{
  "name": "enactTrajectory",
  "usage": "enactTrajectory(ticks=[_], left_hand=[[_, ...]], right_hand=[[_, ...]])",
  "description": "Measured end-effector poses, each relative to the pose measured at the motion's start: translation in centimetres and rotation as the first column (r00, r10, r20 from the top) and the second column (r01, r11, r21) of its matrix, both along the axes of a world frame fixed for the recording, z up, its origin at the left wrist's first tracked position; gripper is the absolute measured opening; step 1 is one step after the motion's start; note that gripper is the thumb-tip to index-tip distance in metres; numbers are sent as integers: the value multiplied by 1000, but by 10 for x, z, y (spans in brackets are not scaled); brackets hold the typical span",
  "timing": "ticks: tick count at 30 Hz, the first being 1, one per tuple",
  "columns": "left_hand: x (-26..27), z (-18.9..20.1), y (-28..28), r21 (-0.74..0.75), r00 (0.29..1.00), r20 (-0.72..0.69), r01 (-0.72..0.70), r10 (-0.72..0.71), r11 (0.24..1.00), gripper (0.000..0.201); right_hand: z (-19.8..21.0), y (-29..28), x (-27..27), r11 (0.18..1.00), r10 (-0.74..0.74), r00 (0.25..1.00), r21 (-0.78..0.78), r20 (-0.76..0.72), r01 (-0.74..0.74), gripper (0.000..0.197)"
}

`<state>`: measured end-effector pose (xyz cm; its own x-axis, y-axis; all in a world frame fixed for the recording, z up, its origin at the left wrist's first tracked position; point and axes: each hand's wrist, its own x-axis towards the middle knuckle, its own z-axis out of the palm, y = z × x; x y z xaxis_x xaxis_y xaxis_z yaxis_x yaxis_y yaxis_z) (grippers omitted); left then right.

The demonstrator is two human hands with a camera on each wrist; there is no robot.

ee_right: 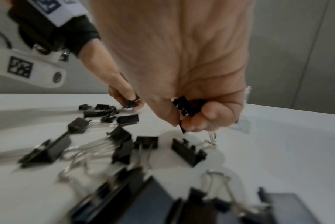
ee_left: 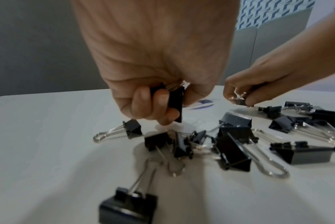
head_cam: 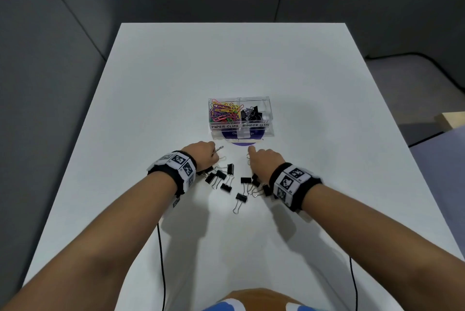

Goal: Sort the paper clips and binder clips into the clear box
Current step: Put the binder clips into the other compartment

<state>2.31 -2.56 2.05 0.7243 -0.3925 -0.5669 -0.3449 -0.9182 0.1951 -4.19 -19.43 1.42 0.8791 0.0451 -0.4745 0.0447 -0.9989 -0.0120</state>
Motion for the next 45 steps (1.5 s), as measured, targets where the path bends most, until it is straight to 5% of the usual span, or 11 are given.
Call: enactTrajectory(ticks=[9,18,25,31,35,40,45], left_hand=[[20,37,-5,-222,980,140,169,-140,960,21],[60,71,-51,-240,948,250,259,-198,936,28],[75,60,-91,-199,905,336,340,-262,919,26],[71,47,-116,-3,835,428,385,-347,923,32],[42,48,-118,-86,807,482,430,-341,899,39],[-16,13,-105,-47,796,232,583,-559,811,43],[-45,-8,-90,-28,798,219,580,-561,814,42]], right_hand=[[53,-44,66,992,-62,950,120,306,26,21],[41,-41,113,982,-16,985,190,171,-17,31],[44,-75,67,927,-215,907,367,361,73,25],[24,-87,16,957,-164,967,269,194,108,24],[13,-90,-3,962,-164,979,240,123,131,25],[6,-92,-29,972,-151,987,192,59,137,30],[2,-85,-55,986,-20,998,169,58,10,33]])
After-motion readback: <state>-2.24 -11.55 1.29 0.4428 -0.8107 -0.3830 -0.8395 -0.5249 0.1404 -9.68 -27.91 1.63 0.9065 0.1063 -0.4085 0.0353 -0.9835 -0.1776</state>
